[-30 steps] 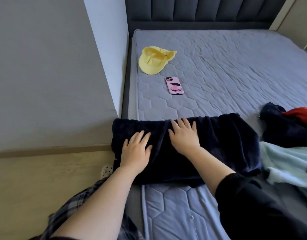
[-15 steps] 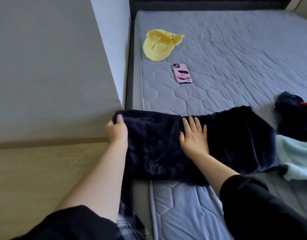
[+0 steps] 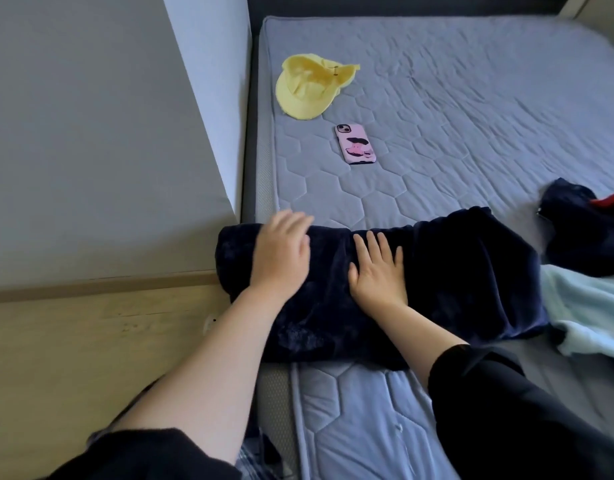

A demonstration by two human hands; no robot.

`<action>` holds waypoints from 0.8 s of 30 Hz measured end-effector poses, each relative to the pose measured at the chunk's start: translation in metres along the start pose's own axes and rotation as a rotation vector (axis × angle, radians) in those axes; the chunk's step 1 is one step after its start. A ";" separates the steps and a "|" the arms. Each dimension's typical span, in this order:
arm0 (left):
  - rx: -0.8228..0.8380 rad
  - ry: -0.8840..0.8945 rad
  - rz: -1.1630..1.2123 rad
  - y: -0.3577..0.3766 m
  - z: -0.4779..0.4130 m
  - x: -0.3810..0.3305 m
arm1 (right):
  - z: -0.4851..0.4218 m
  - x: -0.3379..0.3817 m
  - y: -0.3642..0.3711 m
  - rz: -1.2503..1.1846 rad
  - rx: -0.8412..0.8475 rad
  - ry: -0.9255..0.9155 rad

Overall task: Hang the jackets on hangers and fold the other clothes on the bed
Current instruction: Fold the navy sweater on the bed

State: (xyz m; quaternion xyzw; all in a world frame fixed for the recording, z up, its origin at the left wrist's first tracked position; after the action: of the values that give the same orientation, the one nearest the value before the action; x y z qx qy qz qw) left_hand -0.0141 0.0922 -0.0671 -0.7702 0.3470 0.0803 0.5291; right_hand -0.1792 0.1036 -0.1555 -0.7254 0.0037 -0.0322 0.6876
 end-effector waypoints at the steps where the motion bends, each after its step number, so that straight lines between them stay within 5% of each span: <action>1: 0.145 0.023 -0.025 0.022 0.006 -0.010 | 0.000 0.000 -0.001 -0.002 0.010 -0.004; 3: 0.338 -0.023 -0.154 0.058 0.024 -0.008 | 0.000 -0.001 -0.003 -0.021 0.027 -0.030; 7: 0.401 -0.133 -0.206 0.073 0.037 0.017 | -0.012 -0.028 -0.013 -0.087 0.051 -0.025; 15: 0.416 -0.198 -0.258 0.077 0.038 0.023 | -0.009 -0.180 -0.016 -0.037 0.164 0.463; 19: 0.442 -0.241 -0.336 0.074 0.033 0.016 | -0.002 -0.182 -0.025 -0.104 0.041 0.497; 24: 0.331 -0.125 -0.366 0.067 0.018 -0.030 | 0.008 -0.213 -0.052 -0.525 -0.243 0.693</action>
State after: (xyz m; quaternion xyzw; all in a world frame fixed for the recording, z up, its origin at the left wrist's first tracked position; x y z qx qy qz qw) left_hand -0.0738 0.1076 -0.1109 -0.7165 0.1767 -0.0273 0.6743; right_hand -0.3931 0.1255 -0.1127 -0.7236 0.0532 -0.4458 0.5242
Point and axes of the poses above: each hand's wrist, its own z-axis away from the middle knuckle, its own y-axis out of the palm, x = y × z, the point moved 9 cm from there along -z, towards the middle knuckle, and after that the axes turned 5 degrees about z, right-handed, at the moved point
